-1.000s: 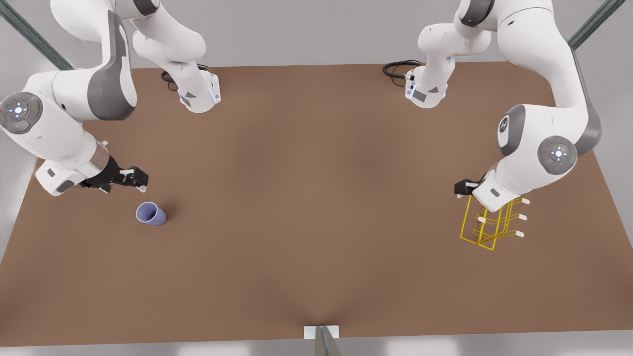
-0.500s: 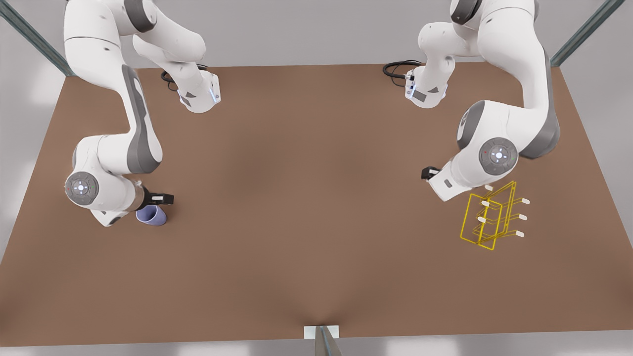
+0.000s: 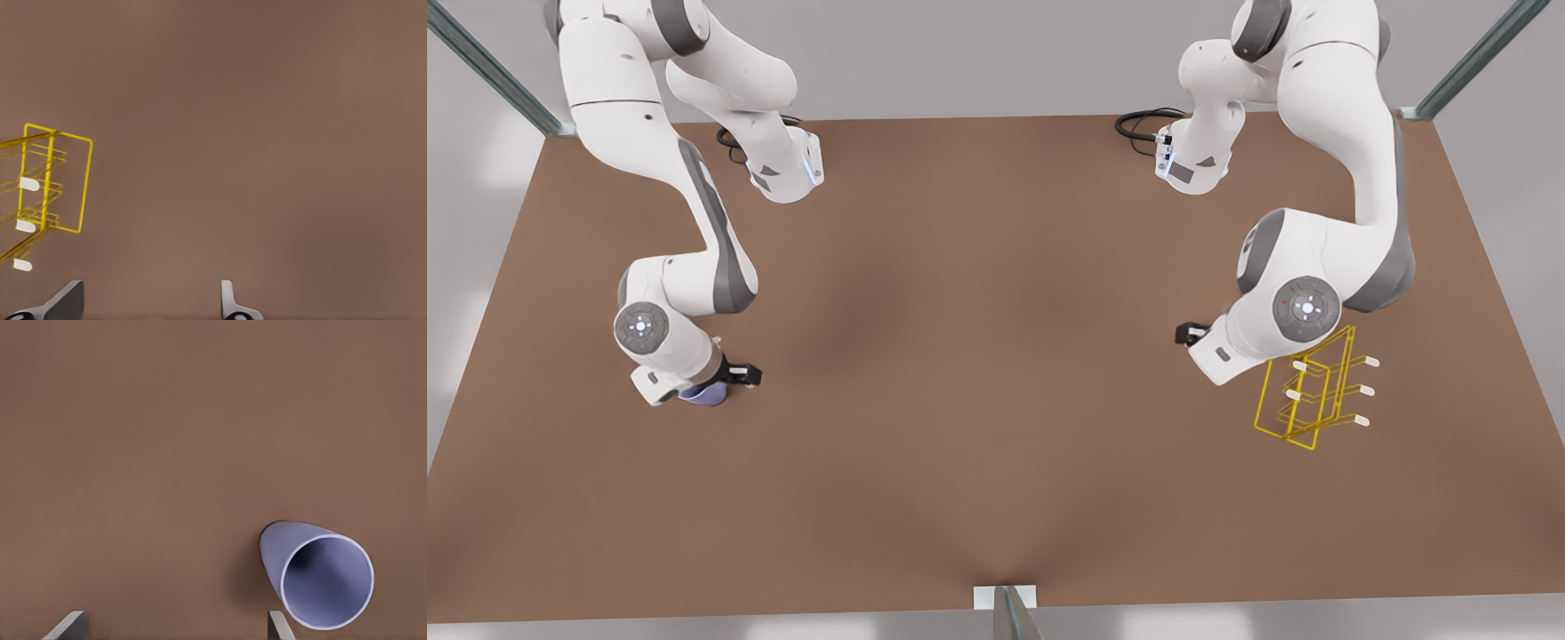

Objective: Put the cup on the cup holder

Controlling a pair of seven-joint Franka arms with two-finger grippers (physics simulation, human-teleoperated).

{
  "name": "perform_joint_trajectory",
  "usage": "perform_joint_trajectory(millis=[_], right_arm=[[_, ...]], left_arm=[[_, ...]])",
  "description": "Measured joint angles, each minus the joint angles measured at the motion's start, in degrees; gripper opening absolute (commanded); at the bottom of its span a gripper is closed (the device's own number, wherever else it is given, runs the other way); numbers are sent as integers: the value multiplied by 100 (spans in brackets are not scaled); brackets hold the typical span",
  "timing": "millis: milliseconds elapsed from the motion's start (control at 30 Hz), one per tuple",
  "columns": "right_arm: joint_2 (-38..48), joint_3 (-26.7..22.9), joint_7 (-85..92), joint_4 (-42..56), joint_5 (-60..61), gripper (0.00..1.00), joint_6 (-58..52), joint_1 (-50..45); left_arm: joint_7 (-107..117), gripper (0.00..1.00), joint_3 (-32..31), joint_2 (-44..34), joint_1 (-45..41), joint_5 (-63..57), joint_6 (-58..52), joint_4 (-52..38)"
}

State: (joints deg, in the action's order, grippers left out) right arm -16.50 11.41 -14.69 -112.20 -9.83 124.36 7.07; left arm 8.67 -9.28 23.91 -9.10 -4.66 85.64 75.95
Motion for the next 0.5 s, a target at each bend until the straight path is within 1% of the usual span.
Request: perform_joint_trajectory(millis=[333,500], right_arm=[[104,85,-413,-397,-24,100,487,-142],[54,89,-560,-462,-26,100,597,-199]], left_arm=[[208,100,-28,233,-159,-21,127,-147],[276,100,-123,189,-211,137,54,-175]])
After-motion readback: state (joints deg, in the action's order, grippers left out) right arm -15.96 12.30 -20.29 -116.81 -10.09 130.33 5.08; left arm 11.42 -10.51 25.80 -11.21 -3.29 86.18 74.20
